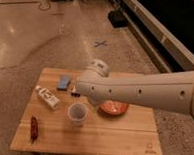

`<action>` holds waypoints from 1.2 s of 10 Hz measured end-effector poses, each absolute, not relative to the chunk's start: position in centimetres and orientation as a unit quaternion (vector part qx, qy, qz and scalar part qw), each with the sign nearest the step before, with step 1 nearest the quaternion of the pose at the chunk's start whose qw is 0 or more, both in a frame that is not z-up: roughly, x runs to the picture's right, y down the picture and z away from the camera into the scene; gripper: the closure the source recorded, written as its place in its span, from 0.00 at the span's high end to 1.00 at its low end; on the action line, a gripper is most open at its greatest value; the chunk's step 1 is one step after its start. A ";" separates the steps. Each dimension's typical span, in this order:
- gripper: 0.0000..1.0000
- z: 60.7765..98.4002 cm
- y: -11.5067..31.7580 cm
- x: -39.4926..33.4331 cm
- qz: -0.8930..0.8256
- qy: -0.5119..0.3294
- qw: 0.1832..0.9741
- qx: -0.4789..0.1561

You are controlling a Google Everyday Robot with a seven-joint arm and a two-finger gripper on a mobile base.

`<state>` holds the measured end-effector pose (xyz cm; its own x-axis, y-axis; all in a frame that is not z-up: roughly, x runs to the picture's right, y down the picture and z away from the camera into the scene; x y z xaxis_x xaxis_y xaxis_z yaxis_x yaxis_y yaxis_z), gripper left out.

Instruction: Place the ceramic cup in the ceramic bowl

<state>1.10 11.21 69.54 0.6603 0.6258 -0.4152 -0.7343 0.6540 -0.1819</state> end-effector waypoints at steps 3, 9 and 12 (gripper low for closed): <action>0.64 68.6 13.3 -0.9 0.339 0.148 0.914 -0.167; 0.64 69.5 14.3 -3.4 0.316 0.140 0.924 -0.164; 0.64 69.3 14.1 -4.3 0.313 0.136 0.924 -0.169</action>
